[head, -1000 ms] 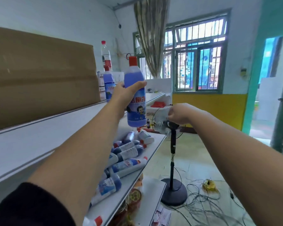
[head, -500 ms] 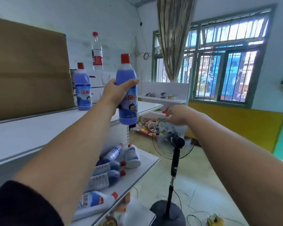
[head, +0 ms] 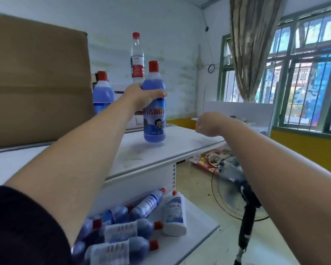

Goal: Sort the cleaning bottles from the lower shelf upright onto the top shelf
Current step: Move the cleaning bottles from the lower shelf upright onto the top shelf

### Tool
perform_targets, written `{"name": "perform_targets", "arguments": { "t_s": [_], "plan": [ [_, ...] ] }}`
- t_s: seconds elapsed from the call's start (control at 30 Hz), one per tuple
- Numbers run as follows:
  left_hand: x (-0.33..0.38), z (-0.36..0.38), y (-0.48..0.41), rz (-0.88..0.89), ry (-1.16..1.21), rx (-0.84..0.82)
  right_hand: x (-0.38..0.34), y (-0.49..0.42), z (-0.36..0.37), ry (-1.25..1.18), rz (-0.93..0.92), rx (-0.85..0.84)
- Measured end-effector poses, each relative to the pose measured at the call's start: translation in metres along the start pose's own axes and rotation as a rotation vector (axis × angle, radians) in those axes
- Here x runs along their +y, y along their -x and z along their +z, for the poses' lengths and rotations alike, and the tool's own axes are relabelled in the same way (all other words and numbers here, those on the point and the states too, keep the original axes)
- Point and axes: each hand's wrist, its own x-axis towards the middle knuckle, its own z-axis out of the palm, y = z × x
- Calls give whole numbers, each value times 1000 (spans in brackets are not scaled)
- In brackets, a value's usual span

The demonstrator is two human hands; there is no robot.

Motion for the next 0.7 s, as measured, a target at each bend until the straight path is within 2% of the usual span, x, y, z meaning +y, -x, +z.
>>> {"name": "perform_targets", "arguments": {
  "t_s": [0.27,0.47,0.7],
  "plan": [
    [-11,-21,-26,-84,-181,87,-52,-78,8,-28,-188,16],
    [6,-33,-39,27,-700,177,-78,-103,10,-85,-304,30],
    [7,-30,-60,-46,-862,259,-84,-122,12,-178,-344,6]
  ]
}}
